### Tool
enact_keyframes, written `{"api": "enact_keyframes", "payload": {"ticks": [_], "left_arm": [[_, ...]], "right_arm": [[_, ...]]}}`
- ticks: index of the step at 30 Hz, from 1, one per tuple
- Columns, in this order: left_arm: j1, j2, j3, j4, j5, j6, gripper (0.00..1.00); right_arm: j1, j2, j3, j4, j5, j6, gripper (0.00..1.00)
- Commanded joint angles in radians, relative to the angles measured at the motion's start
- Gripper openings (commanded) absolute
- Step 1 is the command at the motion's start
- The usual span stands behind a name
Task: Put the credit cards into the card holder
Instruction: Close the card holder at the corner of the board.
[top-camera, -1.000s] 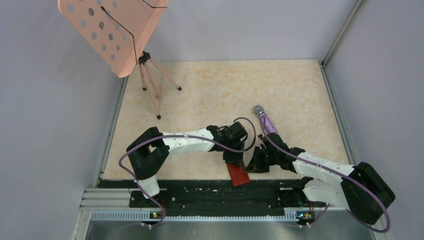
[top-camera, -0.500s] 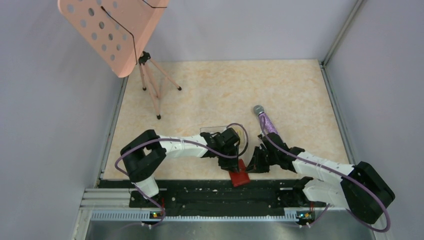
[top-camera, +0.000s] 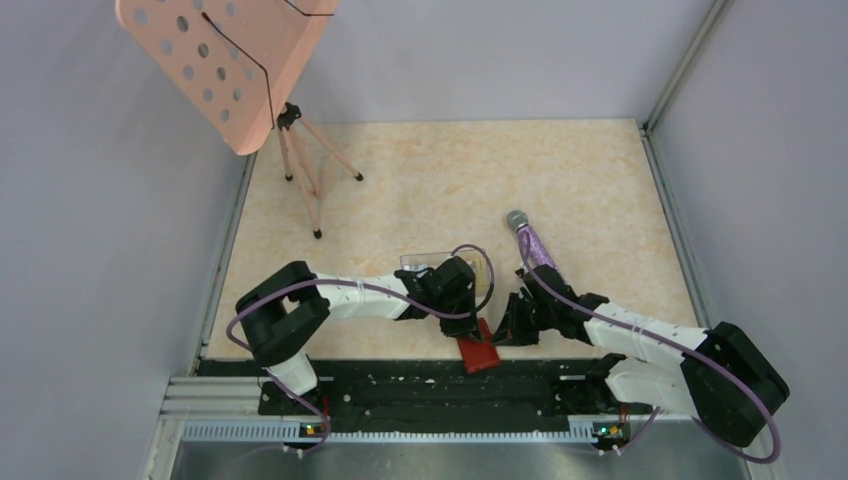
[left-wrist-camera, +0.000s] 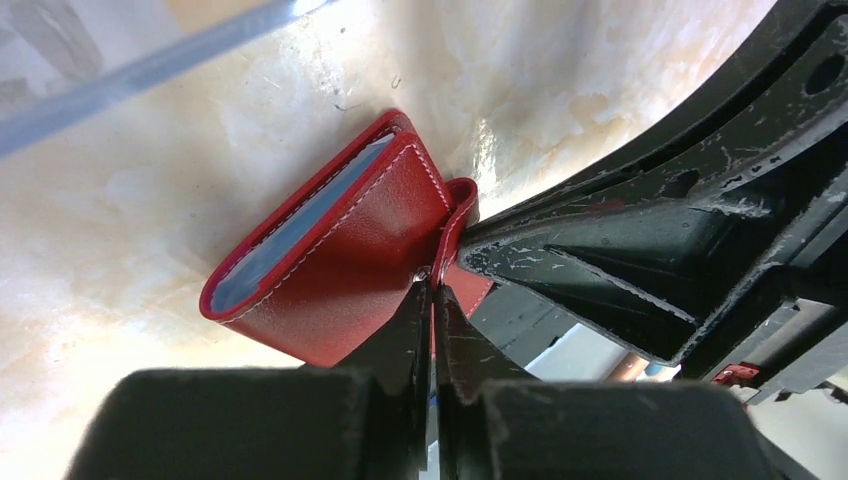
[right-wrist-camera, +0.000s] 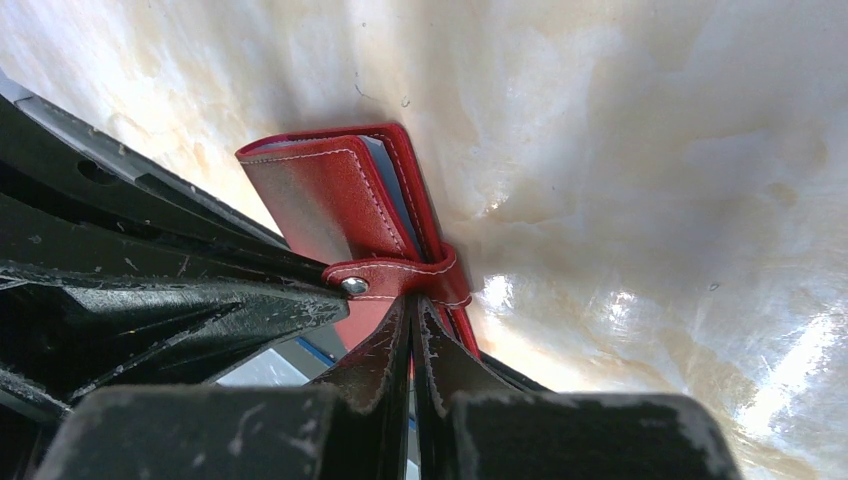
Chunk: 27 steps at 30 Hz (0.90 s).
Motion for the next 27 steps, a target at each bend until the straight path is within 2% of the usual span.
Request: {"api": "enact_keyframes", "payload": {"ticks": [1,11,18,27], "left_arm": [[0.005,-0.019,-0.003,0.050,0.003,0.002,0.00],[0.003,-0.024,0.060,-0.108,-0.036,0.033,0.00],[0.002,-0.017,0.067,-0.122,-0.029,0.019,0.00],[0.001,0.004,0.069,-0.113,0.002,0.009,0.00]], "right_arm": [[0.020,0.017,0.025,-0.019,0.028,-0.010,0.00],[0.021,-0.035,0.084,-0.075,0.030,-0.028,0.00],[0.021,-0.096,0.080,-0.044,0.031,-0.024,0.00],[0.024,-0.051,0.057,0.028,-0.002,-0.012,0.00]]}}
